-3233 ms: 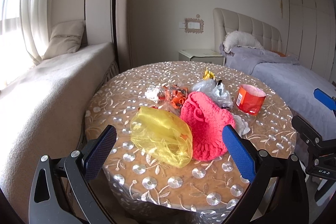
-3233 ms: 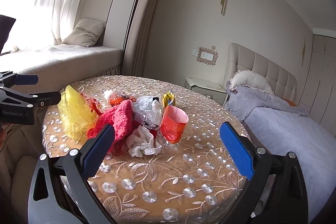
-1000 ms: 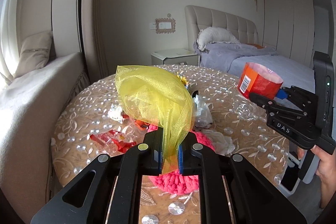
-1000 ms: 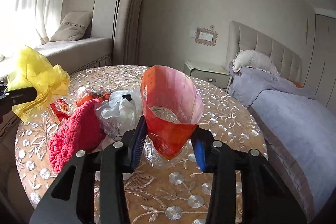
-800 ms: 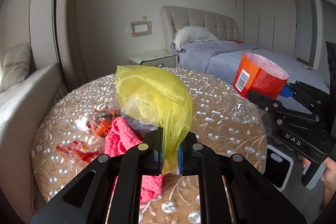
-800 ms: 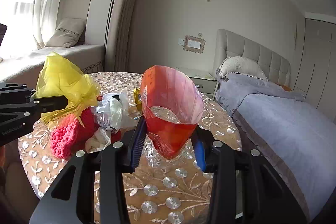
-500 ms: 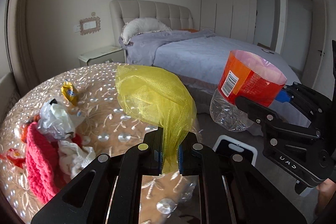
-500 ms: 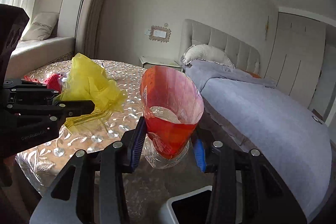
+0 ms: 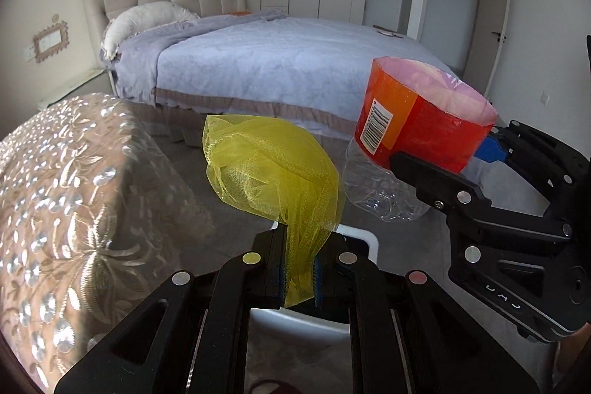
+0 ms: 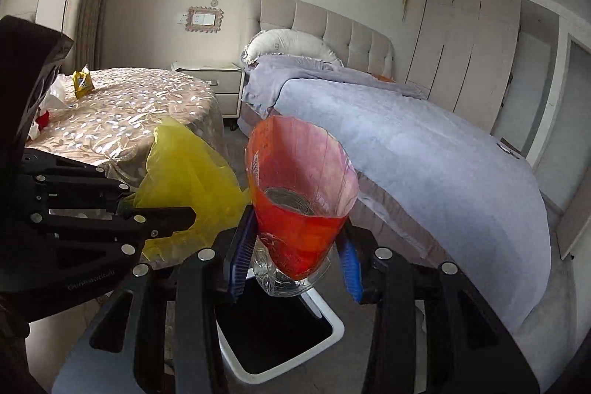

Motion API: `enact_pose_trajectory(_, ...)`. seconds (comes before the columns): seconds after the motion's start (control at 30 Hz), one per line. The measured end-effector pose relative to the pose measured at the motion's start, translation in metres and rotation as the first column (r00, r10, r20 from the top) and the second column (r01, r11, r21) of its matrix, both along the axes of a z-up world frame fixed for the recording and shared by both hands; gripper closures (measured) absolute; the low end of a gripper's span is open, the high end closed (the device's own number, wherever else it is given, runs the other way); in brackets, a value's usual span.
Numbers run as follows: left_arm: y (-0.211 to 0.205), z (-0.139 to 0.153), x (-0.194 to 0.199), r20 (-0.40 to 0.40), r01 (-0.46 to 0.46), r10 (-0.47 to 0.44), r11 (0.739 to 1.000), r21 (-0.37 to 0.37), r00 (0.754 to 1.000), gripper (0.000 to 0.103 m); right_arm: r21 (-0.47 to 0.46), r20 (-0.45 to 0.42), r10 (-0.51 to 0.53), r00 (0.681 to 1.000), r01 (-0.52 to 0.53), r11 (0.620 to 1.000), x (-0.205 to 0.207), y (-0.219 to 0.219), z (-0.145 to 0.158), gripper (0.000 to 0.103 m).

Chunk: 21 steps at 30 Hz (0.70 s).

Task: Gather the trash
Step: 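Carry the yellow bag and orange cup bottle over the white bin, then open left tool over the bin while right tool releases the cup bottle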

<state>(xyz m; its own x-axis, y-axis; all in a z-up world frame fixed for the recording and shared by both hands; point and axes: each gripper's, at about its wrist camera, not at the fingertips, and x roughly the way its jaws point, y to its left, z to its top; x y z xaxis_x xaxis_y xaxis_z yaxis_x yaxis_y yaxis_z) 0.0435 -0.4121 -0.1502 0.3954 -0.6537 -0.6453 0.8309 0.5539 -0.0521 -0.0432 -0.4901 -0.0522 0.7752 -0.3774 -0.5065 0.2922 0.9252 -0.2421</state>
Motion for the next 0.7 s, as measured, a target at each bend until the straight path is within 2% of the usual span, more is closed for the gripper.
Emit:
enact_pose_trajectory(0.23,-0.057,-0.062,0.012,-0.101,0.075,-0.066,0.994,0.085,0.993,0.093,0.043,-0.055,-0.077,0.996,0.079,0.996,0.002,-0.052,-0.034,0.060)
enact_pose_trajectory(0.27,-0.063,-0.068,0.014,-0.114,0.080,-0.070,0.992,0.092,0.991,0.091,0.050,-0.060,-0.084,0.995,0.087,0.995,0.002,-0.057,-0.038,0.060)
enact_pose_trajectory(0.33,-0.073,-0.079,0.020,-0.143,0.085,-0.070,0.991,0.105,0.987,0.058,0.066,-0.071,-0.095,0.993,0.100,0.993,0.004,-0.065,-0.045,0.060)
enact_pose_trajectory(0.37,-0.078,-0.085,0.023,-0.159,0.090,-0.069,0.988,0.127,0.985,0.013,0.075,-0.078,-0.100,0.992,0.106,0.992,0.006,-0.069,-0.049,0.060)
enact_pose_trajectory(0.4,-0.081,-0.090,0.023,-0.168,0.097,-0.074,0.986,0.137,0.983,0.005,0.084,-0.086,-0.104,0.991,0.111,0.990,0.008,-0.072,-0.053,0.059)
enact_pose_trajectory(0.47,-0.085,-0.094,0.021,-0.155,0.102,-0.077,0.982,0.160,0.985,0.005,0.091,-0.094,-0.109,0.990,0.117,0.989,0.008,-0.077,-0.058,0.059)
enact_pose_trajectory(0.53,-0.086,-0.093,0.019,-0.103,0.087,-0.069,0.979,0.183,0.992,0.005,0.096,-0.098,-0.108,0.989,0.118,0.988,0.012,-0.079,-0.062,0.059)
enact_pose_trajectory(0.7,-0.072,-0.069,0.020,0.016,0.026,-0.029,0.984,0.178,0.999,0.005,0.094,-0.082,-0.093,0.992,0.101,0.991,0.019,-0.081,-0.059,0.059)
